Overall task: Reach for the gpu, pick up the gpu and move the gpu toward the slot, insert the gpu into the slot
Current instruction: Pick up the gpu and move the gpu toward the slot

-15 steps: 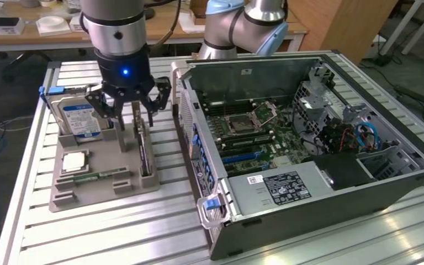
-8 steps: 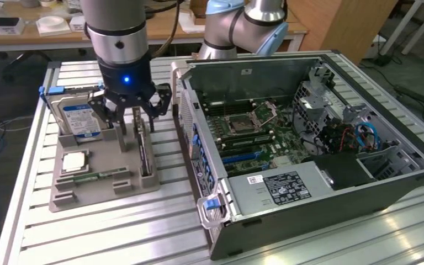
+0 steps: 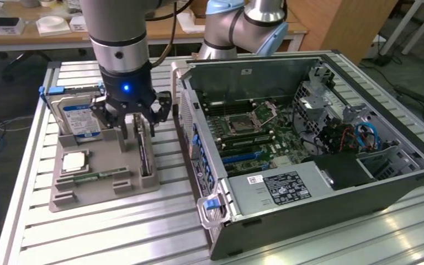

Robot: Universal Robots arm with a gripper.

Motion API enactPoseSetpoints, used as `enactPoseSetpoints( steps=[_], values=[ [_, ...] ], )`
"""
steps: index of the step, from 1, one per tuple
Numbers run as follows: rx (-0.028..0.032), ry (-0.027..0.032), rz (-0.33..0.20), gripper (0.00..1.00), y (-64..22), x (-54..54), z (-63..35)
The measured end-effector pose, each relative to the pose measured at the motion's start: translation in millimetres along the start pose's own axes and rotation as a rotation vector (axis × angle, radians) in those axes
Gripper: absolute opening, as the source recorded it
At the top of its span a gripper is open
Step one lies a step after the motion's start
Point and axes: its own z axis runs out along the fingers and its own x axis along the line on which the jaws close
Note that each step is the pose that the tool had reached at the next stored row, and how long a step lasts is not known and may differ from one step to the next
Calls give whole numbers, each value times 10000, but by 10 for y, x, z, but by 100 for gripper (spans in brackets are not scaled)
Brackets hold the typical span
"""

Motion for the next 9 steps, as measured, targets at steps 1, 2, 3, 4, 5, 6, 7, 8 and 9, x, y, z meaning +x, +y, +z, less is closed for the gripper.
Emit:
enactPoseSetpoints(
  steps=[1,2,3,4,5,6,7,8,9],
  values=[
    [-2,1,-33,59,-1,1,18],
    [-5,6,-158,59,-1,2,35],
    [-9,15,-335,59,-2,2,48],
    [-14,23,-525,59,-2,3,62],
    [-20,30,-706,59,-3,3,77],
    [-23,36,-845,59,-4,5,95],
    [-23,38,-887,59,-5,5,113],
    [-24,39,-890,59,-6,6,131],
    [-24,39,-892,59,-6,6,149]
  ],
)
